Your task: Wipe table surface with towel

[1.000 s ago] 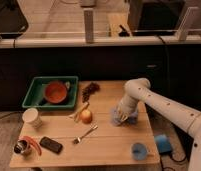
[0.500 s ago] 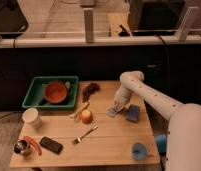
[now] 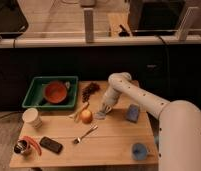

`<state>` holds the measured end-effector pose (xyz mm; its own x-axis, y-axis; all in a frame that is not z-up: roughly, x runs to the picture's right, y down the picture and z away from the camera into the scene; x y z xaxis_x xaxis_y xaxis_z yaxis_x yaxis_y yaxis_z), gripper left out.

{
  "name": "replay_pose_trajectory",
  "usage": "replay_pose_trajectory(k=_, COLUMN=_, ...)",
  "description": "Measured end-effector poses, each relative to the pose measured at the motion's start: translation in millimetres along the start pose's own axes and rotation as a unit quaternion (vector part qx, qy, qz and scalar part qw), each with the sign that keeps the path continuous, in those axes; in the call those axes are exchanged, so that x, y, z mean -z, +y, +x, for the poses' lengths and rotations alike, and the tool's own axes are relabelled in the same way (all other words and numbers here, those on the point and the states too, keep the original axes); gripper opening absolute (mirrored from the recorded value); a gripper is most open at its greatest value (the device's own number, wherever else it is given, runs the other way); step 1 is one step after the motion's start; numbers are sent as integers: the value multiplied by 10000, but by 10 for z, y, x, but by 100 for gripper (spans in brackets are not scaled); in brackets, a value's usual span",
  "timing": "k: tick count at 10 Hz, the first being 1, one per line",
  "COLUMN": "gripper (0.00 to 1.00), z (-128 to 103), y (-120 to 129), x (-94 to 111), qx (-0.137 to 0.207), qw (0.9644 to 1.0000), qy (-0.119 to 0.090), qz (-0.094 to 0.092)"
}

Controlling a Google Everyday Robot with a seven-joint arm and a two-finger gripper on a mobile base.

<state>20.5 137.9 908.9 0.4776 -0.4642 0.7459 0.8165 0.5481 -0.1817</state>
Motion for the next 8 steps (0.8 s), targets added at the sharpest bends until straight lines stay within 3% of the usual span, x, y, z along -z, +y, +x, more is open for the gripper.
replay_pose_trajectory(k=2, gripper=0, z=-248, y=46, x=-73, qx=76, qw=9997, qy=-154, qz=-179)
replay_pose_trajectory(k=4, gripper=0, z=-321, y=181, x=-90, qx=-144, qw=9979, qy=-128, qz=-617)
replay_pose_trajectory(k=8, gripper=0, z=-305, y=200, x=-80, qx=-143, qw=9978, qy=-113, qz=-634)
